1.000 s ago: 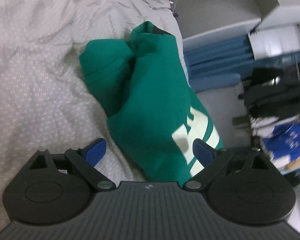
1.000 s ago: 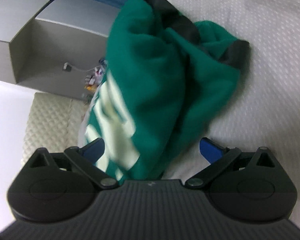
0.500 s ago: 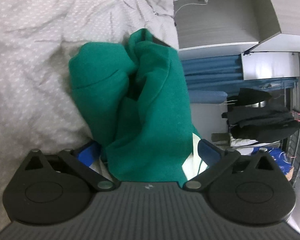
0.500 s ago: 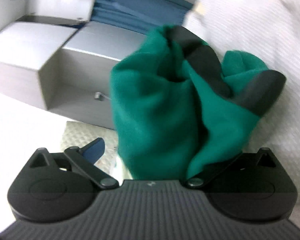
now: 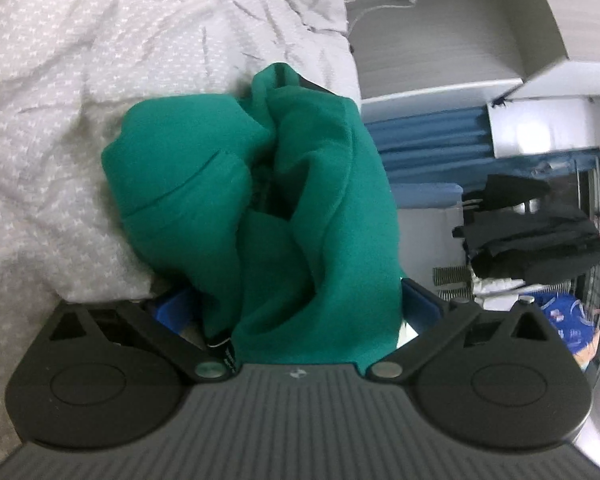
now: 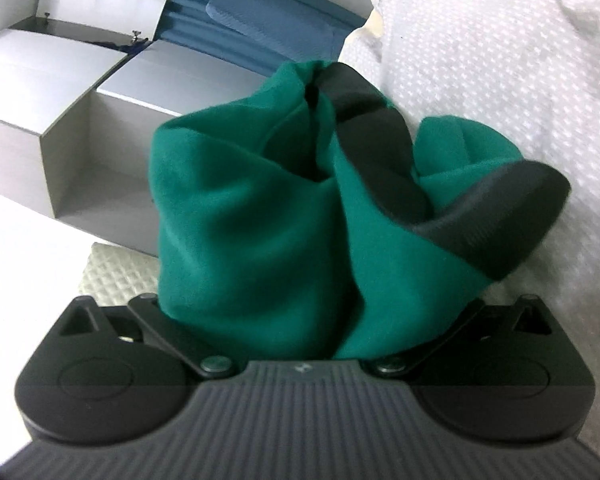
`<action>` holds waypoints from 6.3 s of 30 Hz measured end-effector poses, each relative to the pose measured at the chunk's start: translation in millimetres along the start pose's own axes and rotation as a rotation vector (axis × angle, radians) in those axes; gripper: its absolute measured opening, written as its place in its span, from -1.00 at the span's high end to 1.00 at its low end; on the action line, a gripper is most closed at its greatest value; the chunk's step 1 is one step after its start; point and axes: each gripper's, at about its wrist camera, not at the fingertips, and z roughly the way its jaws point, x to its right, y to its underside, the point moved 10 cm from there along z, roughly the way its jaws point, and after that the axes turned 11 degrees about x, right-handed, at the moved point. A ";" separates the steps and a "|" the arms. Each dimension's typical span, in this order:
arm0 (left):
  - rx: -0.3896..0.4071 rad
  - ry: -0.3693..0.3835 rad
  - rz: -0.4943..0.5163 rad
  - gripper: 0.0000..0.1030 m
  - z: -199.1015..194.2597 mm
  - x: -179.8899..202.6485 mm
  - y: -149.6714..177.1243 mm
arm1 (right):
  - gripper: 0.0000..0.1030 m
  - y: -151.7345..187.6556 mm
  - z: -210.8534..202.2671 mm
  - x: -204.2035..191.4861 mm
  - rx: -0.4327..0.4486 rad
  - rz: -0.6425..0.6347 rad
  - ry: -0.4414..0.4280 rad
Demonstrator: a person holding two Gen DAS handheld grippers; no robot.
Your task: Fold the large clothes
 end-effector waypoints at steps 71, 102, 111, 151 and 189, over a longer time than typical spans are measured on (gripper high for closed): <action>-0.209 0.308 0.528 0.01 232.5 244.2 273.5 | 0.08 -296.8 -83.9 60.8 0.362 -0.177 -0.087; -0.157 0.202 0.701 -0.52 154.2 174.3 259.5 | -0.44 -230.0 -129.7 88.9 0.260 -0.219 0.162; -0.092 0.254 0.965 -0.52 32.7 259.5 272.7 | -0.44 -204.0 -199.4 -21.1 0.280 -0.514 0.112; -0.011 0.362 1.229 -0.59 -288.7 255.6 284.1 | -0.44 -38.4 -384.1 -134.2 0.215 -0.980 0.097; -0.018 0.271 1.268 -1.00 -288.2 236.6 254.5 | -0.68 -24.6 -383.1 -128.8 0.241 -0.975 0.206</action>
